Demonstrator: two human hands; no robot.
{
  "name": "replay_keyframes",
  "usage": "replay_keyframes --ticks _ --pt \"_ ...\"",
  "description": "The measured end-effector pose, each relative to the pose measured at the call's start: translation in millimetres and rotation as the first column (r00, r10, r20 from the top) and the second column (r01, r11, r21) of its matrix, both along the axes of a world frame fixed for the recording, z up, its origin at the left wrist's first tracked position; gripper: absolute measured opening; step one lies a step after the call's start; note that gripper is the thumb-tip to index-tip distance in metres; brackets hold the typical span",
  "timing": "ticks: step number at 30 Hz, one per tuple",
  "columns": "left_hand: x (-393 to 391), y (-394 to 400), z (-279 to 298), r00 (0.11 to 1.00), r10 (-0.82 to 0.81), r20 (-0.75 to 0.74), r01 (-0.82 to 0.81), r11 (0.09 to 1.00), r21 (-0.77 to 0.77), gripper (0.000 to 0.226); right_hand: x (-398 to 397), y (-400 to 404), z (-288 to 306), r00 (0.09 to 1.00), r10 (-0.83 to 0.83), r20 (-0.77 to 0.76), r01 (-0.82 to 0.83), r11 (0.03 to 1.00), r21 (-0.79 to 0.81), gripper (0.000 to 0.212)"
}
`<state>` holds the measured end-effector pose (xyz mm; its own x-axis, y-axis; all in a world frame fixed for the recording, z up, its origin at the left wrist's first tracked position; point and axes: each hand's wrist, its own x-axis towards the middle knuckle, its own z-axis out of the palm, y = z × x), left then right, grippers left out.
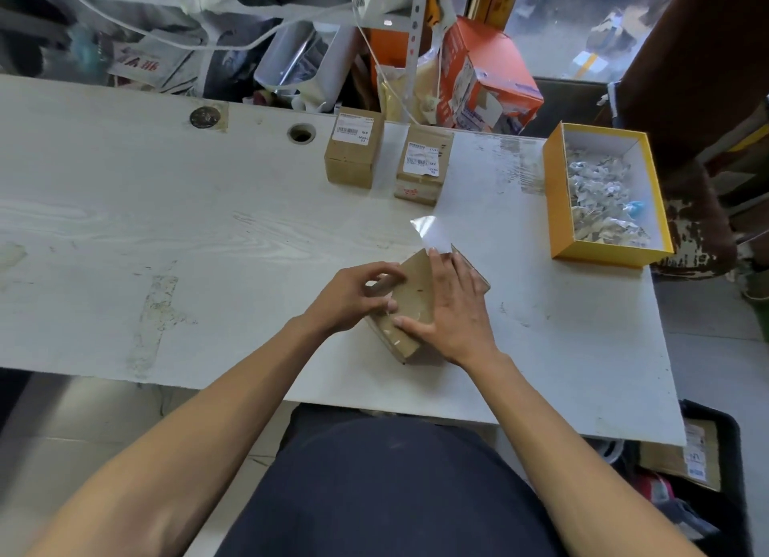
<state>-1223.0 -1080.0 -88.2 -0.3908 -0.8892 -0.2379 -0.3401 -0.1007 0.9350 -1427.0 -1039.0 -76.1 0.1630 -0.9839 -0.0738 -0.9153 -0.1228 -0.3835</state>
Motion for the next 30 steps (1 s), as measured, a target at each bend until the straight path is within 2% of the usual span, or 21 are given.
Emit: replay_keyframes --ticks 10,15,20,22,24,27,30 --pt "-9.2 36.5 -12.0 0.952 0.307 0.006 -0.305 0.946 -0.108 0.028 4.4 5.4 -13.6 0.996 -0.084 0.022 0.084 0.996 -0.032 0.116" --pt "-14.9 44.8 -11.4 0.923 0.383 0.033 -0.374 0.915 -0.15 0.027 4.1 5.1 -16.3 0.996 -0.089 0.031 0.09 0.995 -0.039 0.116" --pt "-24.6 53.8 -14.8 0.863 0.477 0.168 -0.396 0.843 -0.364 0.021 8.6 7.9 -15.0 0.992 -0.122 0.021 0.123 0.989 -0.078 0.116" --pt "-30.4 57.0 -17.7 0.834 0.521 0.183 -0.419 0.812 -0.406 0.019 12.5 11.5 -13.2 0.987 -0.156 -0.035 0.151 0.982 -0.116 0.116" --pt "-30.2 53.6 -20.3 0.848 0.508 0.151 -0.422 0.819 -0.388 0.018 13.8 12.2 -9.2 0.979 -0.179 -0.099 0.163 0.975 -0.153 0.115" --pt "-22.7 40.1 -20.5 0.889 0.452 0.077 -0.405 0.853 -0.33 0.015 8.0 4.8 -1.6 0.985 -0.141 -0.102 0.121 0.976 -0.181 0.114" --pt "-14.2 21.3 -11.9 0.929 0.371 0.008 -0.362 0.909 -0.206 0.016 0.8 -4.3 1.6 0.999 -0.023 -0.046 0.02 0.997 -0.078 0.117"
